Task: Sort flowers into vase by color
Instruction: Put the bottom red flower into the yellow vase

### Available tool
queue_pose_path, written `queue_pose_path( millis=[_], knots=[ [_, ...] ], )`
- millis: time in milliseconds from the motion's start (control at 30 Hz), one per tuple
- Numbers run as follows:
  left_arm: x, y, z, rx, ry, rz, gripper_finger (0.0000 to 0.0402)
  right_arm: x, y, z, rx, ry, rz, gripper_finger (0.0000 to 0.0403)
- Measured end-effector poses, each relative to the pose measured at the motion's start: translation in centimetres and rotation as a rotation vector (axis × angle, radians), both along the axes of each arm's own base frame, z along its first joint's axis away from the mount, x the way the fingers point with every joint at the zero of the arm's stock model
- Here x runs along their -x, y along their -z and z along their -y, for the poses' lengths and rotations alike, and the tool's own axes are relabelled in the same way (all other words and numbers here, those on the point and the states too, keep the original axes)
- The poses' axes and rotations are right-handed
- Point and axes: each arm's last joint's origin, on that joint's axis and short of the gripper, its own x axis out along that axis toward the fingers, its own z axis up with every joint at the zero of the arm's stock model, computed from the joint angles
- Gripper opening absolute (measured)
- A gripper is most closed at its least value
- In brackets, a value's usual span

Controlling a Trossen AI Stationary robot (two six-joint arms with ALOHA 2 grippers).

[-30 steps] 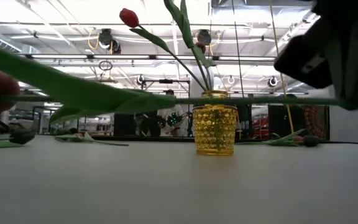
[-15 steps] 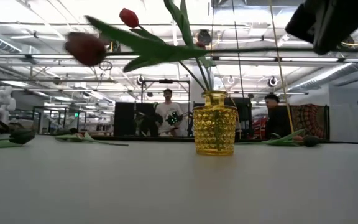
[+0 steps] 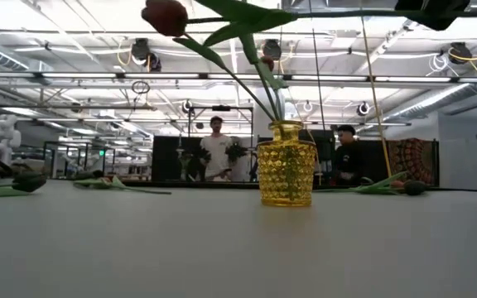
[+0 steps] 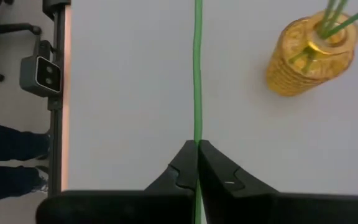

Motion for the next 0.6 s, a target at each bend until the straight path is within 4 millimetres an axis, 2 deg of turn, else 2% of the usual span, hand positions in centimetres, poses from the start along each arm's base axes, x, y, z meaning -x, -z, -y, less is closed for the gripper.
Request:
queue_pose_path(
  millis=[300, 600],
  knots=[
    [-0.7, -0.2, -0.8, 0.011, -0.04, 0.031, 0.0167, 1.7, -2.1, 1.3, -0.005, 0.011, 0.047, 0.0],
    [-0.1, -1.5, -1.6, 0.03, -0.075, 0.111, 0.0167, 3.1, -4.0, 2.4, -0.018, -0.006, 0.123, 0.0]
  ],
)
